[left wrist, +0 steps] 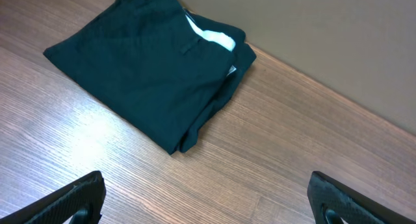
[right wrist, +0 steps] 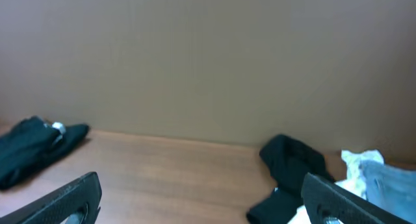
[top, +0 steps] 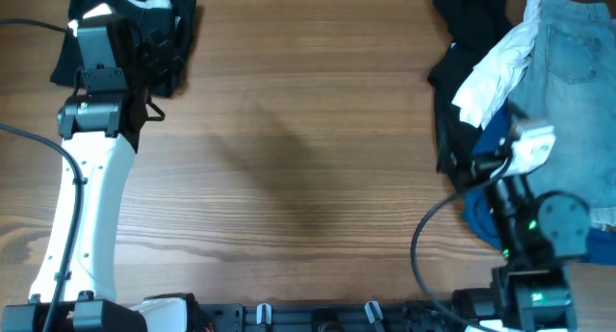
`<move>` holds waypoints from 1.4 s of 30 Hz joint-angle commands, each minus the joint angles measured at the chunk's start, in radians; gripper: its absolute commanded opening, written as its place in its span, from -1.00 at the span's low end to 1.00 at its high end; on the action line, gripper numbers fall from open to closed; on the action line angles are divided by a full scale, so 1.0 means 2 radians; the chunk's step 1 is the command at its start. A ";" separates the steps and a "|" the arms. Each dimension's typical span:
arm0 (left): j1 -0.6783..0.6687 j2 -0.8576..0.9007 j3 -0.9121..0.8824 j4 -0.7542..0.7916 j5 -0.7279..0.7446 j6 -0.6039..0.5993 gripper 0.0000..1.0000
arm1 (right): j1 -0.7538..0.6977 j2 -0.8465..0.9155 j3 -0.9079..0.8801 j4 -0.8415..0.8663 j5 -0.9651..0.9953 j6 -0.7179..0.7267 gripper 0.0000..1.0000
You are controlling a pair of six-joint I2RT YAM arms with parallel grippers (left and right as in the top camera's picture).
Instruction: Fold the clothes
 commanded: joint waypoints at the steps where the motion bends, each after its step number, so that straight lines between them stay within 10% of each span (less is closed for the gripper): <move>1: 0.000 -0.002 0.001 0.001 0.004 0.008 1.00 | -0.001 -0.067 -0.084 0.027 -0.006 -0.002 1.00; 18: 0.000 -0.002 0.001 0.001 0.004 0.008 1.00 | -0.001 -0.245 -0.250 0.024 -0.019 -0.001 1.00; 42: 0.000 -0.002 0.001 0.001 0.004 0.008 1.00 | -0.001 -0.243 -0.249 0.011 -0.017 -0.002 1.00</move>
